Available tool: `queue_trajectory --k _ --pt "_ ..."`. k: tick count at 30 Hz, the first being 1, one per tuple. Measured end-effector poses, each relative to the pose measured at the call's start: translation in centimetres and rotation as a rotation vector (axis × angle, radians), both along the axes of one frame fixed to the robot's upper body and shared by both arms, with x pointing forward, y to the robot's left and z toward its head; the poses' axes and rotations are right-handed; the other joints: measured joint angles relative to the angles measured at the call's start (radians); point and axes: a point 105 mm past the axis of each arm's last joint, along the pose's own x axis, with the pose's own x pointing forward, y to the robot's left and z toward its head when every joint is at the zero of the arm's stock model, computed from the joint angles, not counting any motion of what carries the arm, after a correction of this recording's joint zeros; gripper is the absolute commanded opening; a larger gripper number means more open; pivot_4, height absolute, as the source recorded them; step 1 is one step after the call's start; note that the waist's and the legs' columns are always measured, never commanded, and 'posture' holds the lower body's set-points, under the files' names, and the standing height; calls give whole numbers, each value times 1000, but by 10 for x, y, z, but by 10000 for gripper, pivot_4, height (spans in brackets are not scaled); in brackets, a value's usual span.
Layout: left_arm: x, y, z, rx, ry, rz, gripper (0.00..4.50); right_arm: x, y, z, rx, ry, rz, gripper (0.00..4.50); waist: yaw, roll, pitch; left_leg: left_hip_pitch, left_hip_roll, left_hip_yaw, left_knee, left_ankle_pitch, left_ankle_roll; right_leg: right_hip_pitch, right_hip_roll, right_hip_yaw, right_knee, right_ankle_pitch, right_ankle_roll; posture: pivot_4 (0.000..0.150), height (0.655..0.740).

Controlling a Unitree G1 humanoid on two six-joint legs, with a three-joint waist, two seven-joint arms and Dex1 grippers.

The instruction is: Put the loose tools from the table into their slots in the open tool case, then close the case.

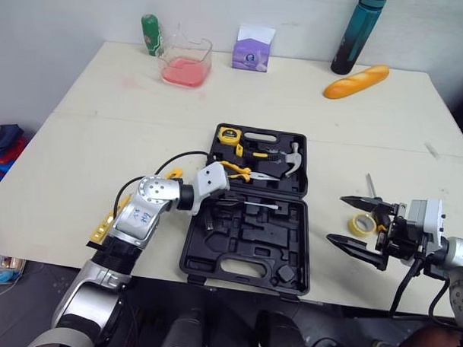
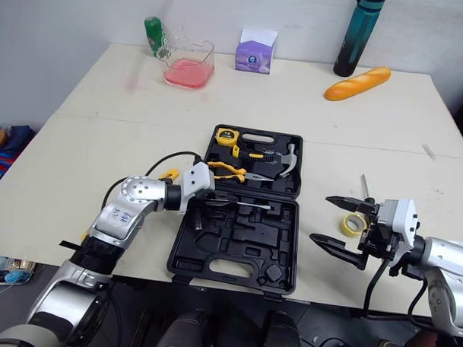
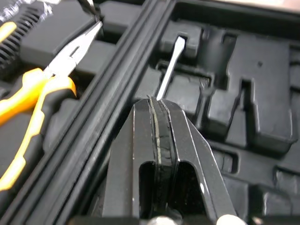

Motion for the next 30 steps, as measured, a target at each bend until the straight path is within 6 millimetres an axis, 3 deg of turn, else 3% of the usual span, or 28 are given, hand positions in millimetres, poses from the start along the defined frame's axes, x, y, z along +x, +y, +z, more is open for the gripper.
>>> queue_trajectory --k 15,24,30 --pt "2 -3 -9 57 36 29 649 1 2 2 3 0 -19 45000 1 3 -4 5 0 0 0 -1 0 5 0 0 -1 0 0 1500 7400" --pt "2 -3 -19 80 92 63 649 1 4 3 5 6 -23 45000 0 9 -17 18 3 -2 -1 -9 1 19 1 0 -12 0 0 1500 7400" --pt "2 0 -16 73 45 58 649 2 4 3 9 8 -29 45000 -1 11 -19 18 4 -1 -1 -10 0 20 2 2 -13 0 0 1500 7400"
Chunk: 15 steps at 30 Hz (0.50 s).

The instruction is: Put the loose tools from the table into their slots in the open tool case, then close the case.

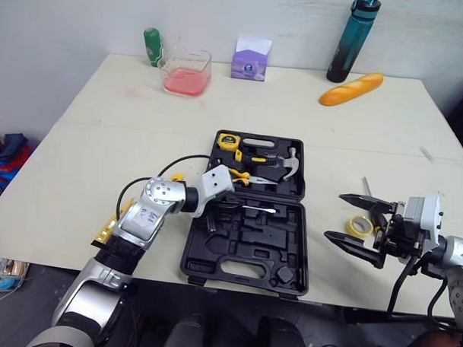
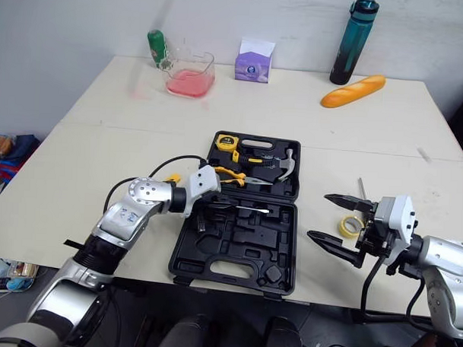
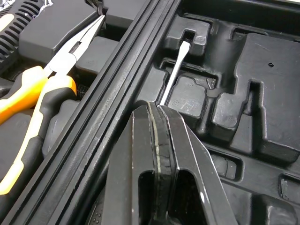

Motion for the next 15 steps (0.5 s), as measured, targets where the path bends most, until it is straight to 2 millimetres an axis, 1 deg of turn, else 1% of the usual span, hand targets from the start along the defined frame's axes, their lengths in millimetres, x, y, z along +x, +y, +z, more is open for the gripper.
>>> queue_trajectory --k 6,7,8,9,11,12,13,15 --pt "-4 5 7 -39 -70 -38 649 1 0 1 8 -5 -3 45000 -1 0 2 -5 1 0 0 0 0 -5 1 -1 -1 0 0 1500 7400" --pt "-6 10 12 -65 -82 -51 649 2 0 2 13 -10 -11 45000 -2 0 4 -7 1 0 0 0 0 -6 1 -1 0 0 0 1500 7400" --pt "-9 16 22 -80 -110 -73 649 3 -2 2 16 -9 -22 45000 -3 0 5 -11 1 0 1 1 0 -11 1 -1 1 0 0 1500 7400" --pt "-9 28 35 -85 -151 -72 649 4 -5 2 15 -5 -36 45000 -3 -1 5 -16 1 0 1 2 -1 -15 2 -2 5 1 -1 1500 7400" --pt "-6 52 54 -92 -205 -36 649 4 -9 0 4 11 -53 45000 -1 1 6 -17 0 1 1 3 -1 -17 2 -2 6 1 -1 1500 7400" --pt "-7 62 61 -98 -222 -24 649 5 -11 1 1 10 -65 45000 -1 1 6 -17 0 2 0 3 0 -17 2 -2 5 1 -1 1500 7400" --pt "-10 71 63 -104 -230 -16 649 8 -15 3 5 -1 -93 45000 -2 2 6 -17 -1 2 0 3 0 -16 2 -2 5 1 -1 1500 7400" --pt "-18 88 60 -109 -217 7 649 13 -25 9 3 -35 -158 45000 -3 2 7 -17 -1 3 0 2 1 -17 2 -1 4 1 0 1500 7400"
